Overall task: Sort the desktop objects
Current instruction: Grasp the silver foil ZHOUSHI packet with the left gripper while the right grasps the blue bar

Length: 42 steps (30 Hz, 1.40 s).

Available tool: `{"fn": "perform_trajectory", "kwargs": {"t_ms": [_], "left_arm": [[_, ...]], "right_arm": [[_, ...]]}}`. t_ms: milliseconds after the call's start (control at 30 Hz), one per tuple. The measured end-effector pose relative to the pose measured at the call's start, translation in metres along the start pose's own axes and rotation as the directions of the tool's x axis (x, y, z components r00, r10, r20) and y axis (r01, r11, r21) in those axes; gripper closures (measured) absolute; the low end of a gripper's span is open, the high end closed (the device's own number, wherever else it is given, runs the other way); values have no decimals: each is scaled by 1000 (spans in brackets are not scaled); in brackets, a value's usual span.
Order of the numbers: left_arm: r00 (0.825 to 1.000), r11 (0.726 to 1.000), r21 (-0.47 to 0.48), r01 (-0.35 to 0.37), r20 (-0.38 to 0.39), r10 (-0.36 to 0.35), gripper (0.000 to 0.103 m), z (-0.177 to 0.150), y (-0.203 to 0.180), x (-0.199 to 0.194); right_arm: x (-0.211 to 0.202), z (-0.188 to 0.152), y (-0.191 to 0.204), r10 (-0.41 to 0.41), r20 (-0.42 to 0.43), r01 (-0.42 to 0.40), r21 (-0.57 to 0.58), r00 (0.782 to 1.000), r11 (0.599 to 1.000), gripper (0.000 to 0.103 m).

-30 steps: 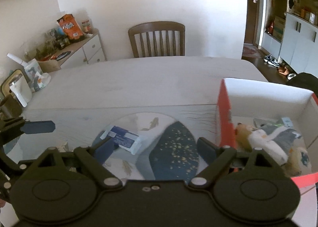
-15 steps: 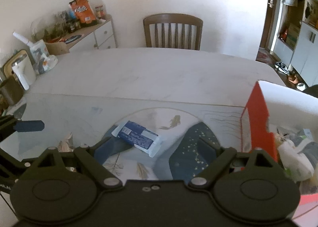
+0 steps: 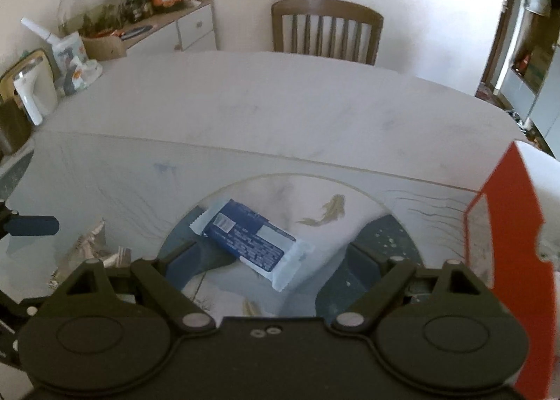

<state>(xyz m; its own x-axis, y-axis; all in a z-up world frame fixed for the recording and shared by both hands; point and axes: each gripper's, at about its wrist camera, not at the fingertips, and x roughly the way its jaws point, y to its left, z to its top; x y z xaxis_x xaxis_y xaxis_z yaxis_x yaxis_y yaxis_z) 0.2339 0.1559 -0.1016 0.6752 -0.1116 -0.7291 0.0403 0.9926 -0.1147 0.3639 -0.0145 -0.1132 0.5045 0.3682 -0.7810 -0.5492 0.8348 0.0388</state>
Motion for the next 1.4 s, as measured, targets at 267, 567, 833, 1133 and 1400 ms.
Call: {"fn": "perform_trajectory", "kwargs": {"t_ms": [267,567,833,1133,1400], "left_arm": [[1000,1000,3,4,-29,-4,0,-5,2,9],[999,1000,-5,2,-45,-2,0,-8,3,18],[997,1000,-2,10,-76,-11,0,-11,0,29],[997,999,33,17,-71,-15,0,-12,-2,32],[998,1000,21,20,-67,-18,8,-11,-2,31]], "right_arm": [[26,3,9,25,-21,-27,-102,999,994,18],[47,7,10,31,-47,-38,-154,998,987,20],[53,6,8,56,-45,-61,-116,997,991,23],[50,1,7,69,-27,-72,-122,997,990,31],[44,0,11,74,-24,-77,-132,997,988,54]]}}
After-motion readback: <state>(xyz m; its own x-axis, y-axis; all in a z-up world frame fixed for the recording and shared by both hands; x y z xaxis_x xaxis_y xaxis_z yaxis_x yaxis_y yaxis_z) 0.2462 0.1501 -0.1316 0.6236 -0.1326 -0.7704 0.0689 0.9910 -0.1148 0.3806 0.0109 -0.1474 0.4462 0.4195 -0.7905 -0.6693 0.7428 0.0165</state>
